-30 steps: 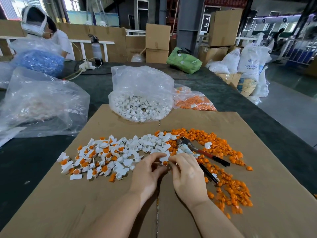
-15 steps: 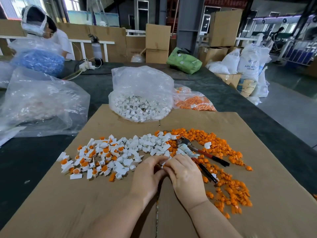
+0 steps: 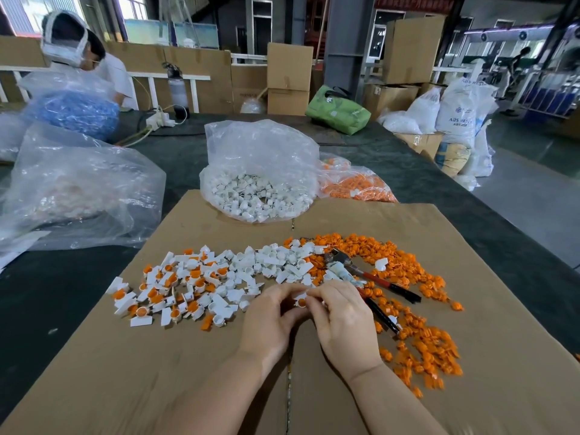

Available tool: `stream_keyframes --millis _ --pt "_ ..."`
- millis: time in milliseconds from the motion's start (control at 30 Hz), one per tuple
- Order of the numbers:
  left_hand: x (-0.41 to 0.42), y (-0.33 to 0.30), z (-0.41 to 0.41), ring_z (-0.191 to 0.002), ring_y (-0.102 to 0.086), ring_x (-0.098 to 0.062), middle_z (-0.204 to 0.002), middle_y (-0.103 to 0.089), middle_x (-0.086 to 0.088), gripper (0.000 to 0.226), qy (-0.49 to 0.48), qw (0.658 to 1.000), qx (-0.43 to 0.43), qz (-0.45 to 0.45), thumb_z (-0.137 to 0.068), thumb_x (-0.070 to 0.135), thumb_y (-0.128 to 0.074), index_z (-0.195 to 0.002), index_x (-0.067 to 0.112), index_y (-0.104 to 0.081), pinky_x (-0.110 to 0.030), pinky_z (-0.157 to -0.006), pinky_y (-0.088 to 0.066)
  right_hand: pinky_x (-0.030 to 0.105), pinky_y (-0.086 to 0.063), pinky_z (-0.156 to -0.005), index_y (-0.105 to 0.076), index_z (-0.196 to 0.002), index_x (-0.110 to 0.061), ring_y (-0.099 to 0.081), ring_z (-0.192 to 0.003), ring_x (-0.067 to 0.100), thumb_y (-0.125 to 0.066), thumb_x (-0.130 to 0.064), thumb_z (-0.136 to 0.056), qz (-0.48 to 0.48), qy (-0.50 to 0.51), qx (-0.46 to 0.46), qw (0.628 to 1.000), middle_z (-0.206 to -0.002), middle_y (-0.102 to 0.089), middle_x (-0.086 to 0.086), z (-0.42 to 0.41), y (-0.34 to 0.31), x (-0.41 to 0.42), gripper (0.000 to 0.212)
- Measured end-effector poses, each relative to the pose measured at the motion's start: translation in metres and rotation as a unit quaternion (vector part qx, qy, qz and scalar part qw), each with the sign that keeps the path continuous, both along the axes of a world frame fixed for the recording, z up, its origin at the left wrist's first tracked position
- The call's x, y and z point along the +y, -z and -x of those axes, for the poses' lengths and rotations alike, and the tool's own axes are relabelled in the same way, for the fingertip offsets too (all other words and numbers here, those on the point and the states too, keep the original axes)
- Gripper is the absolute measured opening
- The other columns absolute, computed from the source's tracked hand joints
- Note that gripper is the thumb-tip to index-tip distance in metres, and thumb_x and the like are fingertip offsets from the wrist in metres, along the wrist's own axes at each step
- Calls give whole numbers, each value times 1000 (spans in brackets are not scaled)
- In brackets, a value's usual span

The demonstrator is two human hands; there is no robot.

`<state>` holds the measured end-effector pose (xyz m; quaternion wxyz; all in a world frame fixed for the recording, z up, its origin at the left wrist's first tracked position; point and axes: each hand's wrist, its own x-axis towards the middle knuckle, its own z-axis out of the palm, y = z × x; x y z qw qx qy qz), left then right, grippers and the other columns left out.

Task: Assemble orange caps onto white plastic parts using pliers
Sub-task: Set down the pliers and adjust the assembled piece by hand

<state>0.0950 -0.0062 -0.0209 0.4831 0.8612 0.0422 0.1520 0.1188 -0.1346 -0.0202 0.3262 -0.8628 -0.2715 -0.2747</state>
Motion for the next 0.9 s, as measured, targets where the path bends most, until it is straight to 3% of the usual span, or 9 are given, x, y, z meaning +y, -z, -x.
stream_keyframes --millis 100,267,467,767,900 --pt "2 0 -1 -94 -55 6 -102 -63 16 29 -6 1000 13 23 -82 19 -72 -109 28 -65 3 -78 -36 15 -40 -75 -70 -83 -9 -58 -77 16 -72 0 -77 -17 6 19 1000 -79 -63 0 -1 -1 -1 10" --pt "2 0 0 -95 -55 5 -102 -64 15 28 4 1000 15 8 -84 16 -69 -108 28 -65 3 -79 -36 26 -50 -77 -71 -83 -10 -60 -83 18 -72 0 -76 28 -32 7 999 -85 -64 2 2 -2 0 12" --pt "2 -2 0 -95 -56 3 -103 -63 16 29 2 1000 17 2 -83 21 -70 -110 30 -64 1 -76 -37 17 -44 -75 -71 -85 -8 -60 -78 18 -73 7 -72 -6 -2 12 1000 -81 -64 1 0 -2 -1 20" --pt "1 -2 0 -93 -55 7 -100 -64 18 27 17 1000 14 -6 -84 16 -69 -108 28 -65 1 -78 -37 31 -53 -70 -71 -79 -10 -59 -79 18 -73 3 -75 17 -32 15 999 -82 -63 2 1 -3 0 14" --pt "-2 -3 1 -95 -58 1 -104 -64 15 24 7 1000 12 4 -88 19 -65 -110 29 -62 -4 -79 -41 25 -50 -76 -71 -86 -10 -60 -82 17 -71 4 -76 8 -15 11 1000 -84 -64 0 1 -2 0 16"
